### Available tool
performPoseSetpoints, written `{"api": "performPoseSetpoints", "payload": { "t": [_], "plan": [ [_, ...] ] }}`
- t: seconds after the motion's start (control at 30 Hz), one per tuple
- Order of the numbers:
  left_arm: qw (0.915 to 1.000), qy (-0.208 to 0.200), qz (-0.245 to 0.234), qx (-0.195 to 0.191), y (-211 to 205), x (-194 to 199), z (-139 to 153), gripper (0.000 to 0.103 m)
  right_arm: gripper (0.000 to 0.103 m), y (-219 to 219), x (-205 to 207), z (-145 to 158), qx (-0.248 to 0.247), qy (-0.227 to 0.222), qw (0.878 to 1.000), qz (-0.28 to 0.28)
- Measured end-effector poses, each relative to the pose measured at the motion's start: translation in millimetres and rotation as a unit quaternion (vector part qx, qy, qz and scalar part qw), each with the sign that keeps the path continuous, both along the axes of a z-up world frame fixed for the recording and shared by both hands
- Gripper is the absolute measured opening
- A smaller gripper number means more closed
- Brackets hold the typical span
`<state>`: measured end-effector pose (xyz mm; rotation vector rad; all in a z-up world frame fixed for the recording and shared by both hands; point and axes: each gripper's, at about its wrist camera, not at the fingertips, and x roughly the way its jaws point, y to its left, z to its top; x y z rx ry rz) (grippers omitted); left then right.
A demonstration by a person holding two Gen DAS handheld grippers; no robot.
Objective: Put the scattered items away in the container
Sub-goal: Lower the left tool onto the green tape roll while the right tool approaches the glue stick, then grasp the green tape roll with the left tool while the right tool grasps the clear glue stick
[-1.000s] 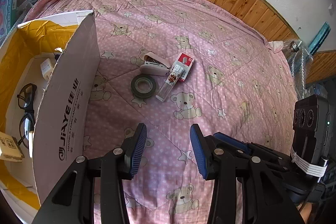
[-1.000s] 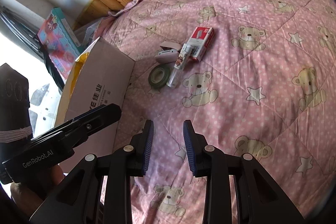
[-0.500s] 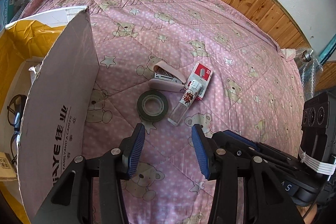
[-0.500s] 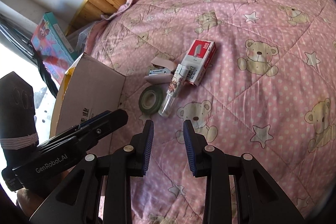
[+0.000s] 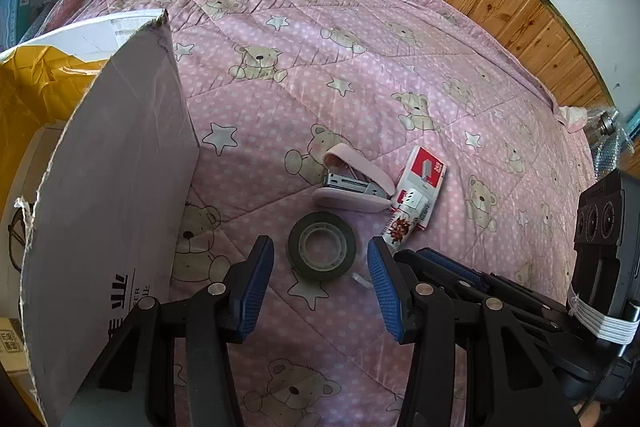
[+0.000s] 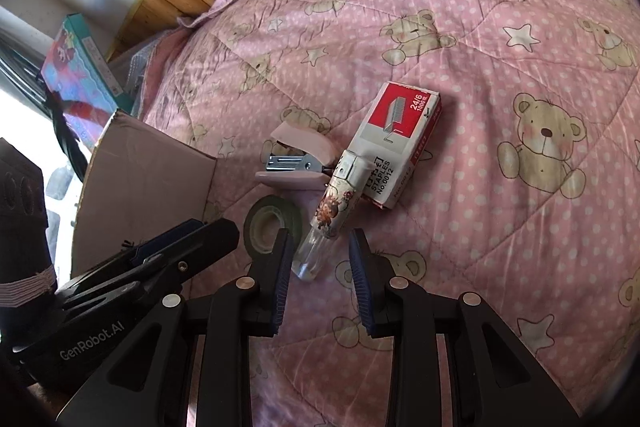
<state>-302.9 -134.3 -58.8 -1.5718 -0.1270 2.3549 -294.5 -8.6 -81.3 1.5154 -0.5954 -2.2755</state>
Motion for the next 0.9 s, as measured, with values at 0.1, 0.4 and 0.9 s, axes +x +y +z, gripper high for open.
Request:
{"api": "performPoseSetpoints", "payload": {
  "t": [0.1, 0.4, 0.9],
  "plan": [
    [0.9999, -0.003, 0.009, -0.01, -4.5, -3.4, -8.7, 0.05, 0.031, -8.5, -8.6, -8.9, 0.016, 0.001, 1.0, 0.002],
    [0.9991, -0.023, -0.017, -0.032, 4.0, -10.2, -34.7, 0.051, 0.011, 11.4, 2.7, -6.8, 0.041, 0.024, 0.999, -0.014],
    [0.9933, 0.034, -0.067, -0.088, 16.4, -6.3, -40.7, 0.035, 0.011, 25.1, 27.8, -7.8, 0.083, 0.039, 0.995, -0.026]
  ]
}}
